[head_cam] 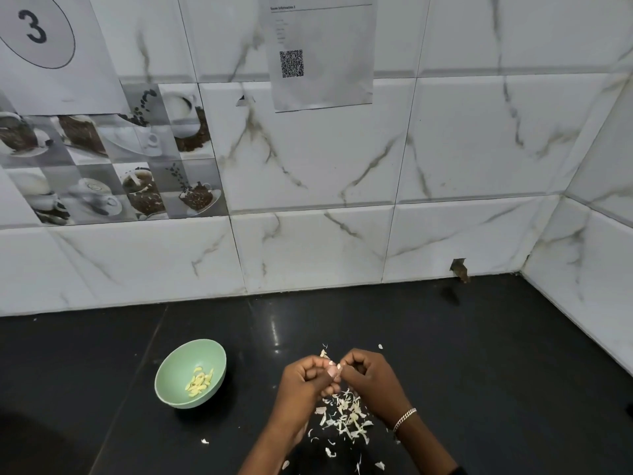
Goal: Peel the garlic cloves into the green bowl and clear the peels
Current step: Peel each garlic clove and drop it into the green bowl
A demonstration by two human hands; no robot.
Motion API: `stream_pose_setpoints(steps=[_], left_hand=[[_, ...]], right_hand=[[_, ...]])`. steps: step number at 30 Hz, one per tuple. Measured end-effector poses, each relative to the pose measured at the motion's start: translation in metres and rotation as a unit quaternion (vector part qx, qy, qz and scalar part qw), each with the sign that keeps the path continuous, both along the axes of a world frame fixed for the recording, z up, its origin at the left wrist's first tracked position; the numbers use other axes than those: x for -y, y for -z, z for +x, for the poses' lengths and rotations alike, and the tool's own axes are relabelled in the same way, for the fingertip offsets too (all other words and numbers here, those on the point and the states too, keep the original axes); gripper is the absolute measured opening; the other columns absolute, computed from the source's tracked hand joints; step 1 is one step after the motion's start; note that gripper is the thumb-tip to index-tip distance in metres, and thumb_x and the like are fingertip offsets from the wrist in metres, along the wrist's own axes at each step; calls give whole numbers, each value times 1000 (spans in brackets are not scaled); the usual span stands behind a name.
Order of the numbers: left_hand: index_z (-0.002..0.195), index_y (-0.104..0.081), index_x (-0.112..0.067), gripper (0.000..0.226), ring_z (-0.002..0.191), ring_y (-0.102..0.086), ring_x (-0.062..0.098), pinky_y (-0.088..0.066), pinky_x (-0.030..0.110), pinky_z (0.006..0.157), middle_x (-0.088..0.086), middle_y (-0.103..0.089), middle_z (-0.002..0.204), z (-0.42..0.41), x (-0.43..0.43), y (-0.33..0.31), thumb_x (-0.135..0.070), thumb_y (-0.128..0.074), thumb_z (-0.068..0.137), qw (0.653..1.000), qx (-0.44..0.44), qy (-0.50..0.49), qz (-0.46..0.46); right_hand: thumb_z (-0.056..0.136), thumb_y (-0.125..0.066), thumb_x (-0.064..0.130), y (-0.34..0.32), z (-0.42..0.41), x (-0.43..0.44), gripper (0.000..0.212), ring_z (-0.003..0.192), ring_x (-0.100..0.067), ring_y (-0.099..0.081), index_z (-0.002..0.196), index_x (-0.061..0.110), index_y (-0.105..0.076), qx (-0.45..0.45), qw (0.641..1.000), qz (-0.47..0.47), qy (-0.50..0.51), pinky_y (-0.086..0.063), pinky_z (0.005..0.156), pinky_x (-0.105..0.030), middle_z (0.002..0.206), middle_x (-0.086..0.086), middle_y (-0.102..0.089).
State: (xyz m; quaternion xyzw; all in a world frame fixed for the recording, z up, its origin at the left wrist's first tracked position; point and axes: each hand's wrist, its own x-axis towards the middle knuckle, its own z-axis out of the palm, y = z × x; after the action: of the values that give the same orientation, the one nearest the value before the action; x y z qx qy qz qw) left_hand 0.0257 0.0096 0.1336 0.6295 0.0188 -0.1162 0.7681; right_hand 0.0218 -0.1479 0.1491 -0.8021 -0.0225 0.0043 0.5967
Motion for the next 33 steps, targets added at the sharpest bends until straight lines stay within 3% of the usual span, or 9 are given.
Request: stream_pose_setpoints(steps=[8, 11, 14, 17, 22, 26, 28, 30, 33], left_hand=[[106, -67, 6, 19, 85, -73, 31, -57, 35, 83, 27, -74, 96, 1, -7, 8, 6, -68, 87, 997, -29, -44, -60], [103, -67, 8, 14, 85, -74, 31, -61, 30, 76, 28, -74, 97, 1, -7, 7, 7, -65, 89, 994, -34, -62, -81], [101, -67, 11, 12, 79, -75, 28, -61, 24, 67, 31, -72, 96, 3, -5, 6, 8, -63, 90, 990, -45, -81, -107], [102, -69, 11, 13, 78, -75, 28, -60, 22, 64, 30, -73, 95, 4, -2, 6, 9, -62, 91, 986, -54, -98, -124], [104, -70, 8, 16, 86, -76, 30, -60, 21, 66, 27, -74, 96, 4, 0, 5, 9, -59, 93, 985, -56, -105, -121], [104, -69, 8, 15, 90, -75, 34, -60, 22, 68, 27, -74, 97, 3, 0, 3, 10, -63, 90, 985, -56, -110, -122], [103, -67, 9, 15, 88, -75, 34, -60, 23, 67, 28, -74, 96, 2, -1, 1, 10, -64, 88, 984, -53, -117, -126], [103, -66, 9, 15, 87, -75, 34, -61, 24, 67, 28, -74, 96, 3, -2, 1, 10, -65, 88, 984, -46, -123, -122], [103, -67, 9, 16, 87, -75, 34, -62, 26, 72, 27, -74, 94, 3, -2, 2, 9, -67, 87, 983, -43, -132, -117]], right_hand=[[92, -54, 7, 12, 5, 11, 25, 50, -14, -51, 69, 7, -62, -36, 998, 2, 42, -42, 52, -27, 53, 1, -57], [98, -49, 9, 19, 7, 10, 35, 49, -16, -50, 65, 7, -61, -61, 996, -13, 61, -40, 50, -29, 52, -3, -56], [87, -69, 23, 36, 11, 13, 29, 49, -12, -56, 63, 10, -60, -54, 991, -95, 76, -45, 53, -27, 56, -7, -64], [74, -77, 11, 44, 16, 15, 15, 52, -10, -62, 68, 17, -64, -61, 986, -126, 89, -55, 56, -31, 60, -1, -66], [89, -56, -6, 52, 26, 12, 28, 55, -11, -69, 81, 15, -73, -116, 984, -96, 99, -60, 56, -29, 78, -10, -73], [79, -77, 22, 54, 28, 11, 16, 49, -8, -60, 69, 18, -65, -117, 971, -195, 70, -48, 48, -24, 62, 0, -68], [72, -83, 32, 56, 30, 12, 26, 62, -2, -58, 66, 23, -59, -110, 958, -258, 61, -39, 54, -19, 70, 7, -66], [74, -80, 19, 59, 34, 10, 22, 75, -3, -57, 74, 29, -61, -111, 951, -289, 13, -44, 66, -18, 84, 9, -64], [83, -58, -2, 67, 40, 9, 42, 96, -12, -61, 114, 23, -70, -95, 934, -340, -54, -47, 93, -19, 101, 5, -61]])
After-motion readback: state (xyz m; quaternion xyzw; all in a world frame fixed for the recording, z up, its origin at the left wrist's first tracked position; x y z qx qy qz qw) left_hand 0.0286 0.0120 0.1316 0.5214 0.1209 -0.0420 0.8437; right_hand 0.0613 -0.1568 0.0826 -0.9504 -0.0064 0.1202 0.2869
